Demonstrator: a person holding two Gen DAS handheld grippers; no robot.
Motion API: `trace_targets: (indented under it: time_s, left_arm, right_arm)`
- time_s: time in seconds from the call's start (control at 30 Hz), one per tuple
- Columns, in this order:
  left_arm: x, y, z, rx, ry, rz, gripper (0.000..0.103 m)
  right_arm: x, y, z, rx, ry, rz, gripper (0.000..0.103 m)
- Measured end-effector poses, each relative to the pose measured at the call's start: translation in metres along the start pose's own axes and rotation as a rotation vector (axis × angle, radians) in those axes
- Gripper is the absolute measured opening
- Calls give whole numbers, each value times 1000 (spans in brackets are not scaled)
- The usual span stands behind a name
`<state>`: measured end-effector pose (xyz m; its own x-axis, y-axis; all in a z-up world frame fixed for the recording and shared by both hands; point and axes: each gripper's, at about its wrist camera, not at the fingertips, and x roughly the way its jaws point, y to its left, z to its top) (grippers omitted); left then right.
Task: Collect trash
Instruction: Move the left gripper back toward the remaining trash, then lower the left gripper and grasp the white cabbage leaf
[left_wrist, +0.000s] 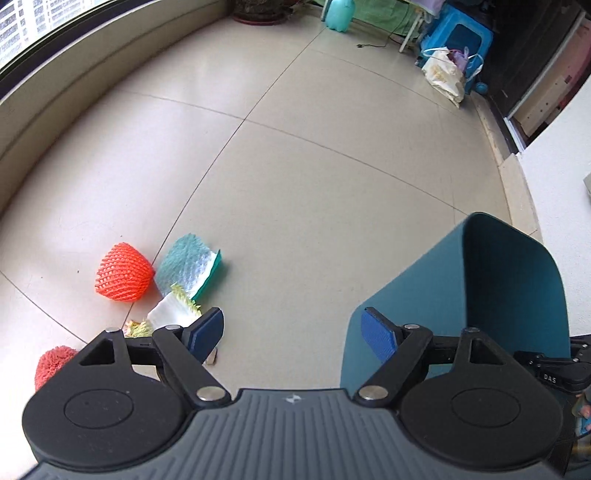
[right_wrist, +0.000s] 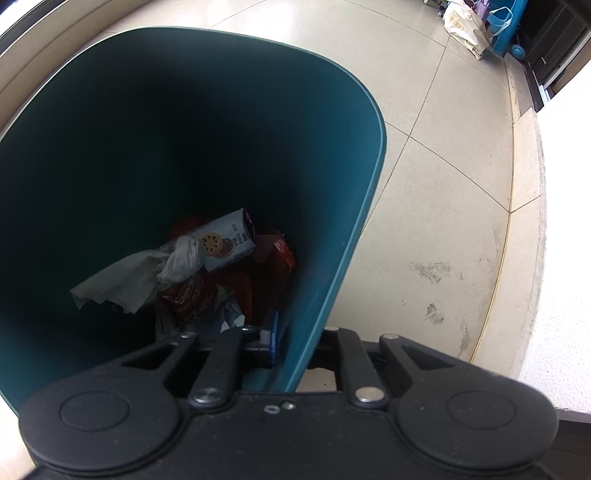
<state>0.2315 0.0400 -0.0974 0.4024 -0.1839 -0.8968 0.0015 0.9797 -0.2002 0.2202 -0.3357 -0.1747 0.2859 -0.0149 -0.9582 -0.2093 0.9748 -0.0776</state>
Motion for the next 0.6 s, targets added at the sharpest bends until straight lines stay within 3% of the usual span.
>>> trace_targets:
  time_s: [0.23,0.6]
  left_arm:
    - [76,55,7,-98,97,124,82]
    - [201,76,-22,-96,246,267,81]
  right_arm:
    - [2,-2,1,0,-1,0,12]
    - [1,-4,0,-4,-5,19,12]
